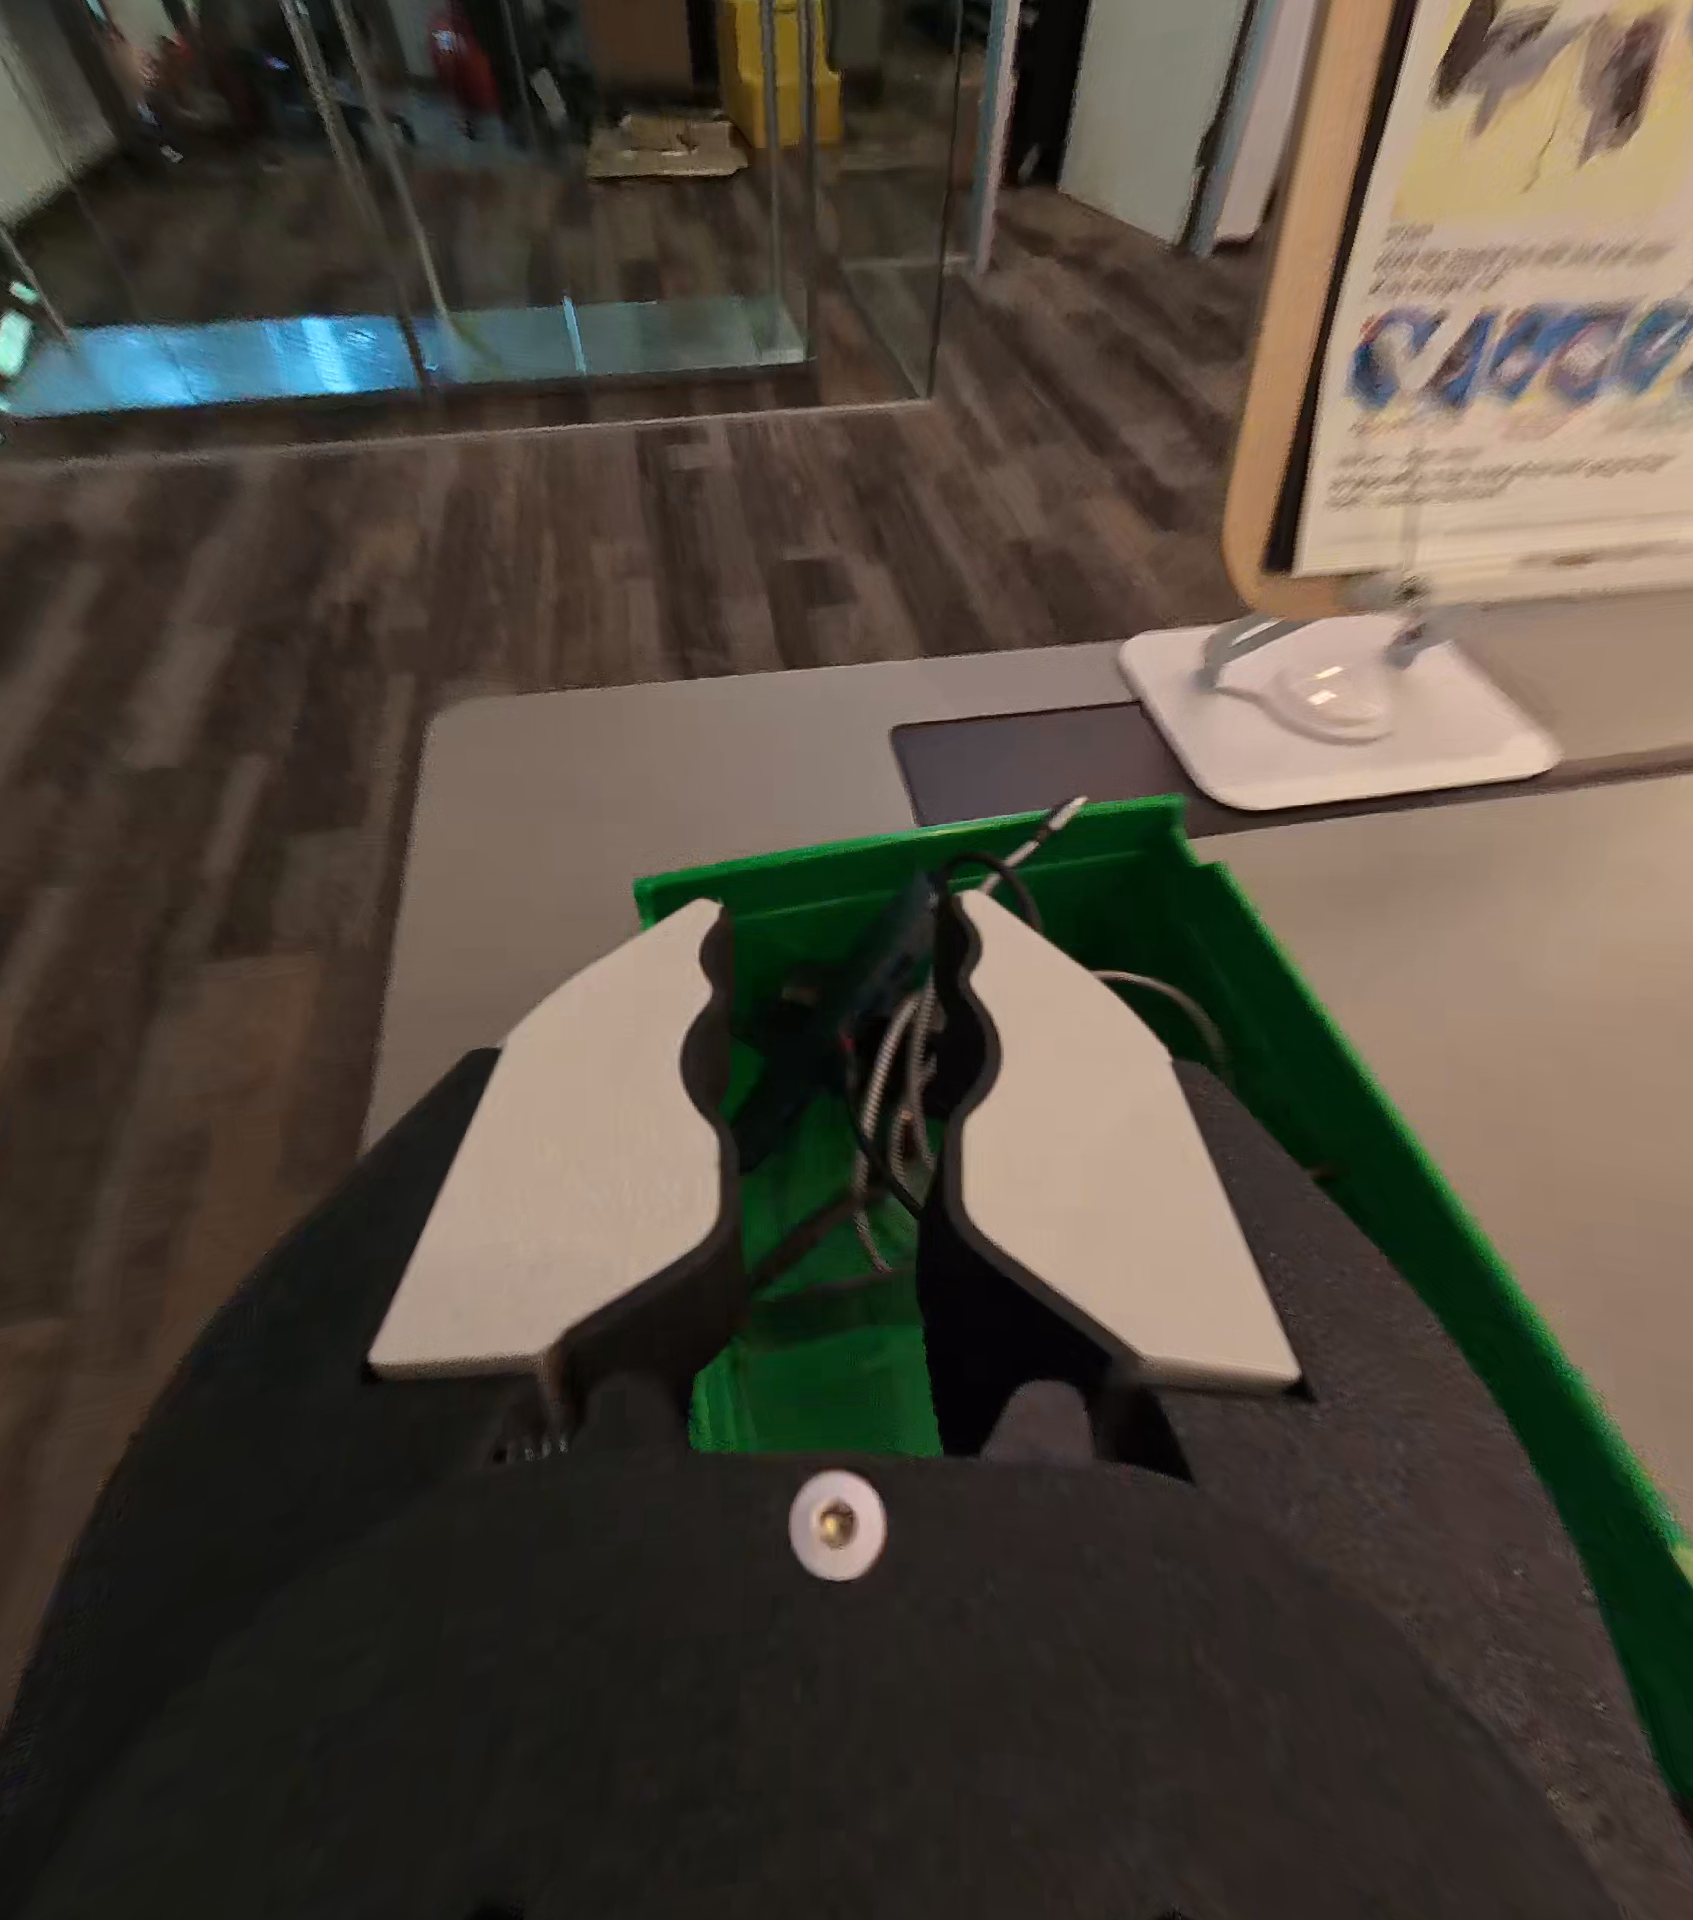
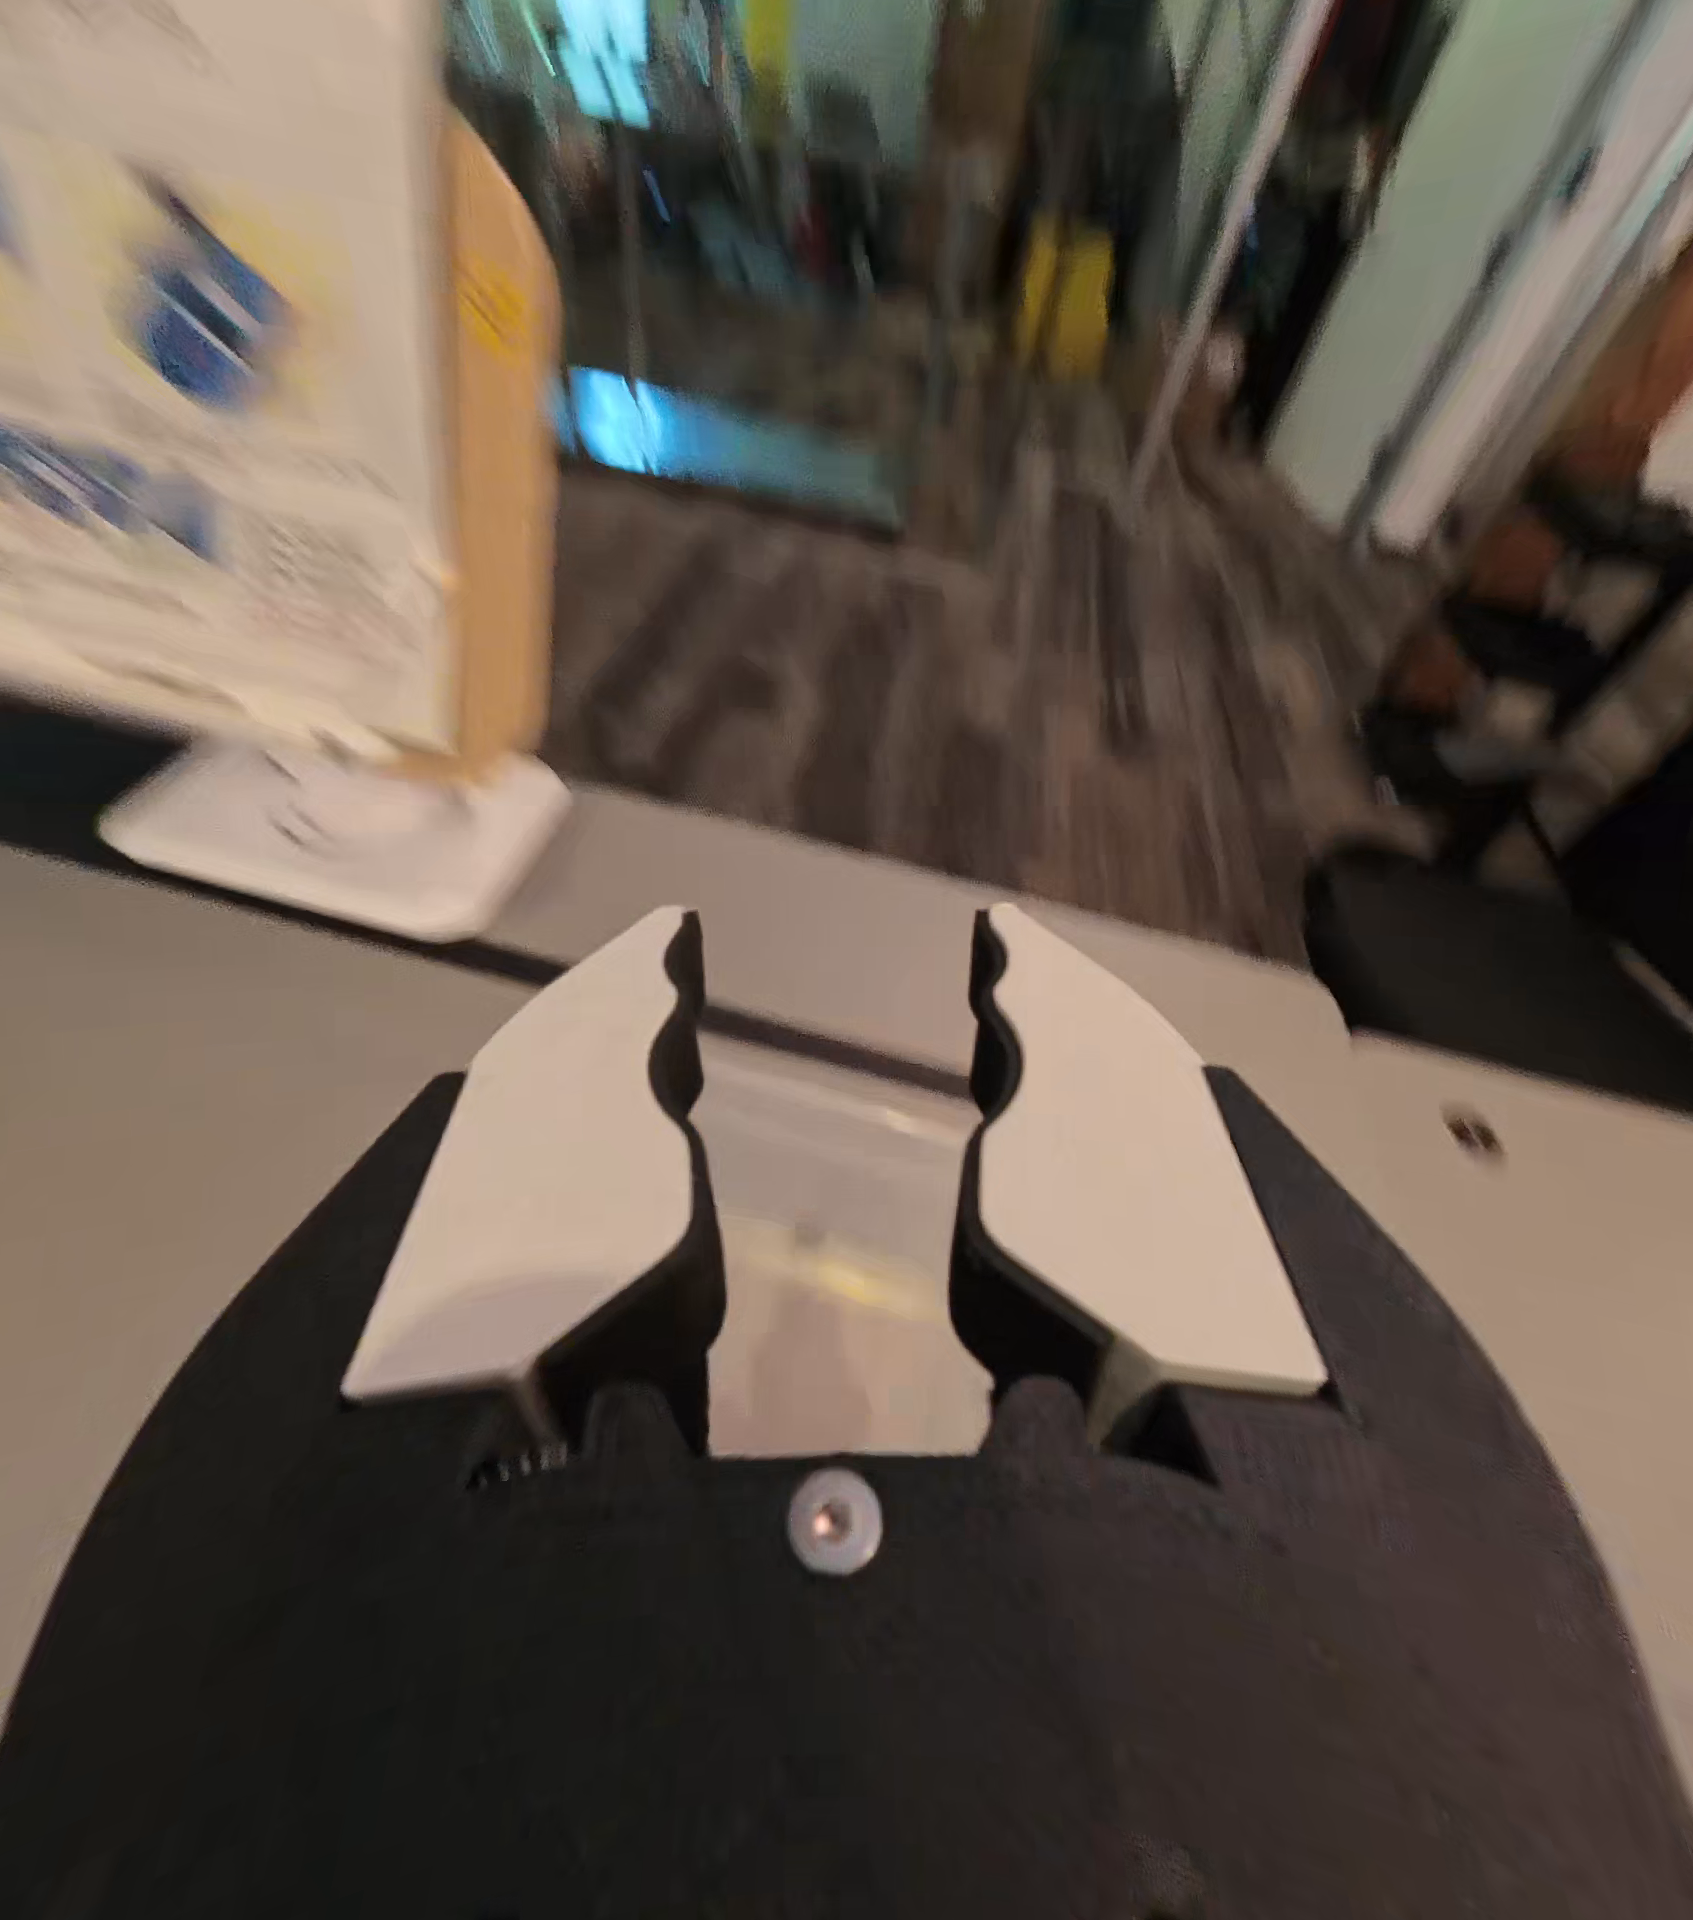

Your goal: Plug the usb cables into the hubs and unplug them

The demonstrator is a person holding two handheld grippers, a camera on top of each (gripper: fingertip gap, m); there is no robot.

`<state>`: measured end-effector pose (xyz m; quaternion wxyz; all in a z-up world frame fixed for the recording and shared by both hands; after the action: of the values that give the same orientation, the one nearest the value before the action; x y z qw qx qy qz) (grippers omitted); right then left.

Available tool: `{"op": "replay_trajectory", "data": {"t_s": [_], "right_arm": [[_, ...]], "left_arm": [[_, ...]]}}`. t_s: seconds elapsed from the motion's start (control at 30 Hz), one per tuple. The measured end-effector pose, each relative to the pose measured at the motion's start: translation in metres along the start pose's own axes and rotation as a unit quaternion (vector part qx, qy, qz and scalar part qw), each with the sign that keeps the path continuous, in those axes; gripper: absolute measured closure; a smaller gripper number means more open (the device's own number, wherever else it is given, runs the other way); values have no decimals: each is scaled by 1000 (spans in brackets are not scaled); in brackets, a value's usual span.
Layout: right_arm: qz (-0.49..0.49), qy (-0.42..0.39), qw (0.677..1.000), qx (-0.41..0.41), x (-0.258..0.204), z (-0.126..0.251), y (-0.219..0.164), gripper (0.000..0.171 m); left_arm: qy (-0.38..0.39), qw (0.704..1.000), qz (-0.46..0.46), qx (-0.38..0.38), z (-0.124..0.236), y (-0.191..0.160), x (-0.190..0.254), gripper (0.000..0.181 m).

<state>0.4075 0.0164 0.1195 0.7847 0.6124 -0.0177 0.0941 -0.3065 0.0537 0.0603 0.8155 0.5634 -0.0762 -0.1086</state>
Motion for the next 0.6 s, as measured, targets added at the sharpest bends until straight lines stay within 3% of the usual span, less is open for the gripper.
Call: {"op": "replay_trajectory", "data": {"t_s": [0.13, 0.2, 0.3, 0.4, 0.6], "right_arm": [[9, 80, 989, 120, -76, 24, 49, 125], [20, 110, 986, 125, -106, 24, 53, 126], [46, 136, 982, 120, -136, 16, 49, 126], [87, 138, 981, 101, -148, 10, 43, 126], [85, 141, 983, 80, -143, 3, 34, 127]], "left_arm": [[42, 991, -101, -71, -51, -18, 9, 132], [-1, 989, -109, -100, -74, -26, 30, 126], [57, 974, -164, -148, -94, -37, 29, 137], [75, 962, -184, -188, -98, -49, 25, 138], [57, 963, -175, -195, -110, -62, 21, 139]]}}
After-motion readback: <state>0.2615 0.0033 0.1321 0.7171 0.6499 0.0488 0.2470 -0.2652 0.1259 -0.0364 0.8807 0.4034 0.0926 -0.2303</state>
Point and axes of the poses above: each gripper's, where its closed fingertips meet, z back along the fingers, y out of its top, x = y × z across the jaws, the point moved 2 cm from there along z, back along the fingers, and after that the axes turned 1 degree about x, right-handed, at the moved point
